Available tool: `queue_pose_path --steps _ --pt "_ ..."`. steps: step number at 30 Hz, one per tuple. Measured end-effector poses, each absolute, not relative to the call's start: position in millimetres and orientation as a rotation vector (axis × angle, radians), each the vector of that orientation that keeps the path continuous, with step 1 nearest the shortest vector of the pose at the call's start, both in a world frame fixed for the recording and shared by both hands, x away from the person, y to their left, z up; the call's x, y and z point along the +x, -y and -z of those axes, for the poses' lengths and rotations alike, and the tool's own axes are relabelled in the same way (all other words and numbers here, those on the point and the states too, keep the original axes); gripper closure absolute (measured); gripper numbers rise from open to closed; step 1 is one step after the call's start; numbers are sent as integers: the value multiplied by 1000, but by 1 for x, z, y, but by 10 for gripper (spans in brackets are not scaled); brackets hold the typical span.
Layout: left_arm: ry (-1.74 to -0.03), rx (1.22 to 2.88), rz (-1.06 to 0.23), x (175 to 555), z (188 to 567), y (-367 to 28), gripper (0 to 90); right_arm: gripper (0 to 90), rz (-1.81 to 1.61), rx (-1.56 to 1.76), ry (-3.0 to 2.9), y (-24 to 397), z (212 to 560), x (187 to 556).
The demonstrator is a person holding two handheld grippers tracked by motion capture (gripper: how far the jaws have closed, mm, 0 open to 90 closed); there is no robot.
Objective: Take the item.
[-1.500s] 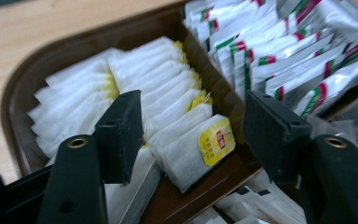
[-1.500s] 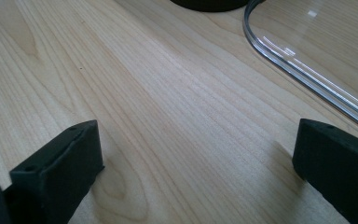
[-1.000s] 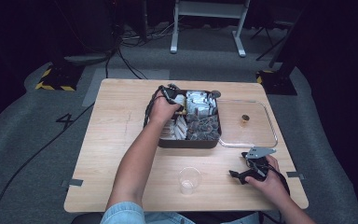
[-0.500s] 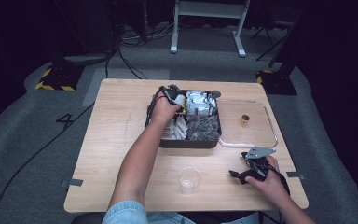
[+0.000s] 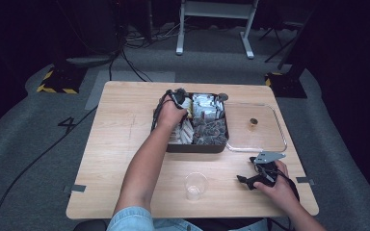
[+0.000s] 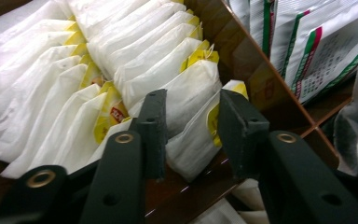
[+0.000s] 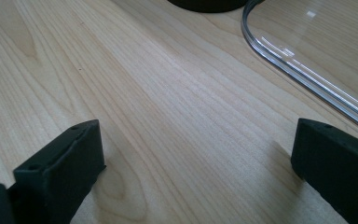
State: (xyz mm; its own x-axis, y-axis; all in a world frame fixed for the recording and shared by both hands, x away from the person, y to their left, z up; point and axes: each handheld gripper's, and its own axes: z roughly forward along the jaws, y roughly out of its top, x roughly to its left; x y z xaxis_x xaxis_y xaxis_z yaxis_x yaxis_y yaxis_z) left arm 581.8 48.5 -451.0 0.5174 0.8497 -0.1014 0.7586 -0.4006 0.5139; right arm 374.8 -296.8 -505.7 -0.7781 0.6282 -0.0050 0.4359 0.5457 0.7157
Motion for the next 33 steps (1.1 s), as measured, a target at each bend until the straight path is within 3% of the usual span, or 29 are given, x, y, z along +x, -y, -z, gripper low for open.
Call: queue_pose_path --steps 28,33 --pt "-1268 2308 -281 578 446 -43 665 24 -1061 889 -2524 297 506 375" --pt "-1262 2338 -282 581 451 -42 718 24 -1061 888 -2523 297 506 375"
